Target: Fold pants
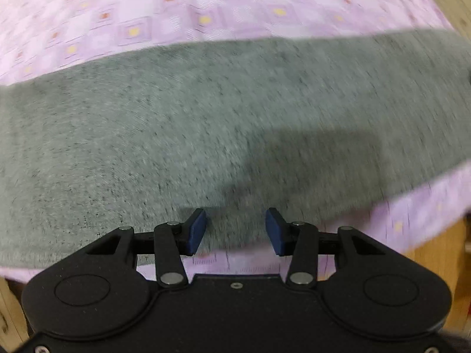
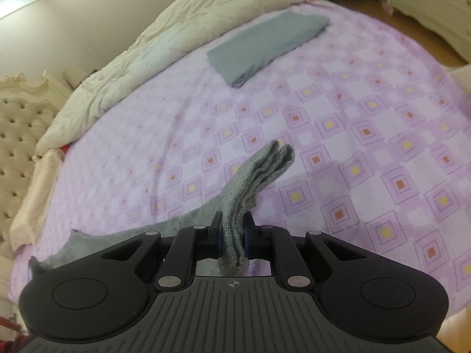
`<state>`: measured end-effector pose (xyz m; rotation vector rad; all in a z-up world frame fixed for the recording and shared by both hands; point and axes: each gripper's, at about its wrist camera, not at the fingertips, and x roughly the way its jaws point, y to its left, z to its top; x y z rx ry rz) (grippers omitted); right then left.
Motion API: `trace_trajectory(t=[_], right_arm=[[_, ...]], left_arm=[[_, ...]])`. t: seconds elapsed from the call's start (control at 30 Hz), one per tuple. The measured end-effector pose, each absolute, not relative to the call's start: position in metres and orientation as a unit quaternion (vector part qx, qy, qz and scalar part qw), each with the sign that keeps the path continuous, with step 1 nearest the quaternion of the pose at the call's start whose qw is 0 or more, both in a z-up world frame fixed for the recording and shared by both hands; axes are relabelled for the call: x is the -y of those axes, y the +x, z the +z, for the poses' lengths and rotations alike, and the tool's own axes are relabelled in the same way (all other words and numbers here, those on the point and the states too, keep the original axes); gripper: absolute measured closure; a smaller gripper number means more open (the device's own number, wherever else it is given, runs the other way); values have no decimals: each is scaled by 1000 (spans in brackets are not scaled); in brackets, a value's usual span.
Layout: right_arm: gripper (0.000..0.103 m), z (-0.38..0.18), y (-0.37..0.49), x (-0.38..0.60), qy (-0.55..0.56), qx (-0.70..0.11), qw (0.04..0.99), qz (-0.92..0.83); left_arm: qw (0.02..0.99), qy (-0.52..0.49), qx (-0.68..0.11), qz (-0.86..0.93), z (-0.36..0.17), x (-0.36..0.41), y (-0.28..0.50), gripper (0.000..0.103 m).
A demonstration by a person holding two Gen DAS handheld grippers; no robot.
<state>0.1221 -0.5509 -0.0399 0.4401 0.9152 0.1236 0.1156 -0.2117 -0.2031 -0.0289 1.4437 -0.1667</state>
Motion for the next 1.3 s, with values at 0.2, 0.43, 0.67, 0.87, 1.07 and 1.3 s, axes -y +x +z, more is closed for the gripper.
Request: trace_trajectory(t=[0.2,0.43,0.67,0.87,1.07,1.3], right_arm=[[91,-8,118,498,167,-412,894,53],[91,24,116,384,126,-376,911,112],[91,-37,133,258,101,-421,882,188],[86,-126,143,176,10,-492,847,201],[63,-125,141,163,2,-481,841,246],[63,-110,131,201,33,-475,857,194]], left_arm=[[752,-34,-648,-118,-180,157,100,51],[772,-24,-628,-97,-162,63,90,51],[777,-51,-626,-44,-171,-27,87,51],[780,-55,-623,-15,-171,-74,86,51],[786,-66,-614,-17,-154,-101,80,51],[791,-76,-605,-59,-151,-87,96,51]])
